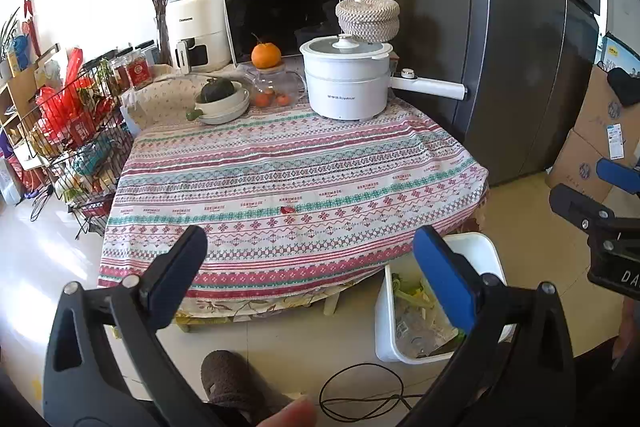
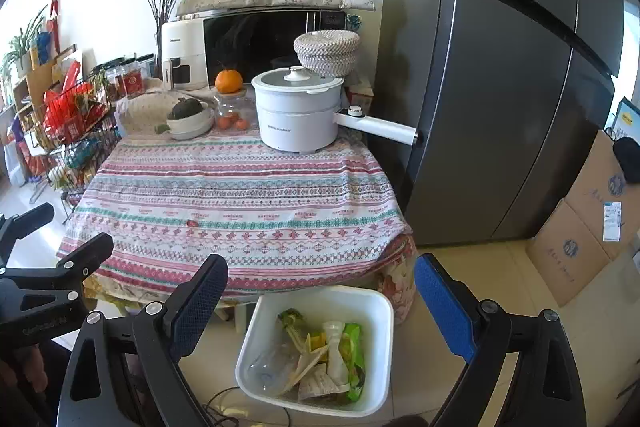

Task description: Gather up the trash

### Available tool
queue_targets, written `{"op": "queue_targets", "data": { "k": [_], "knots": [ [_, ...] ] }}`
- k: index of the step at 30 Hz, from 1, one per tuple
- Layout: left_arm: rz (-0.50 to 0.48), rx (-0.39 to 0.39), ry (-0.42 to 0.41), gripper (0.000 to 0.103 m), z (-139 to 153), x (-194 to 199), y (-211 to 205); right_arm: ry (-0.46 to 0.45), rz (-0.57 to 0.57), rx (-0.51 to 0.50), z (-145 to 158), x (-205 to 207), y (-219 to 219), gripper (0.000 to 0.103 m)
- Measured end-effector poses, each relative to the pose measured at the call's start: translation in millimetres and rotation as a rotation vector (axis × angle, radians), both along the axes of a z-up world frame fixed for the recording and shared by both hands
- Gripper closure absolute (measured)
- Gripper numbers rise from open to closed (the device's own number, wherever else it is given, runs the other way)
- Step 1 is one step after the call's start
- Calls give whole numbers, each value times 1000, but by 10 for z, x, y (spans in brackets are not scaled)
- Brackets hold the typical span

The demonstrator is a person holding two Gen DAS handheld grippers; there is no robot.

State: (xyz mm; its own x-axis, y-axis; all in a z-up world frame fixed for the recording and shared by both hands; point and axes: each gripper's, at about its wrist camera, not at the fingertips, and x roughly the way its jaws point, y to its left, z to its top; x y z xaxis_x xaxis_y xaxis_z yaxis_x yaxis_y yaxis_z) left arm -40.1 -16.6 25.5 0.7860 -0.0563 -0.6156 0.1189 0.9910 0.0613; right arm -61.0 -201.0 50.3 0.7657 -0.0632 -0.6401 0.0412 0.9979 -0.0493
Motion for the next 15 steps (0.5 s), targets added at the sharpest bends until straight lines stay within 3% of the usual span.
{"op": "queue_targets", "data": {
  "k": [15],
  "knots": [
    [-14,-11,-65,1,110,-89,-35,-80,-33,-10,172,-119,-58,7]
  ]
}}
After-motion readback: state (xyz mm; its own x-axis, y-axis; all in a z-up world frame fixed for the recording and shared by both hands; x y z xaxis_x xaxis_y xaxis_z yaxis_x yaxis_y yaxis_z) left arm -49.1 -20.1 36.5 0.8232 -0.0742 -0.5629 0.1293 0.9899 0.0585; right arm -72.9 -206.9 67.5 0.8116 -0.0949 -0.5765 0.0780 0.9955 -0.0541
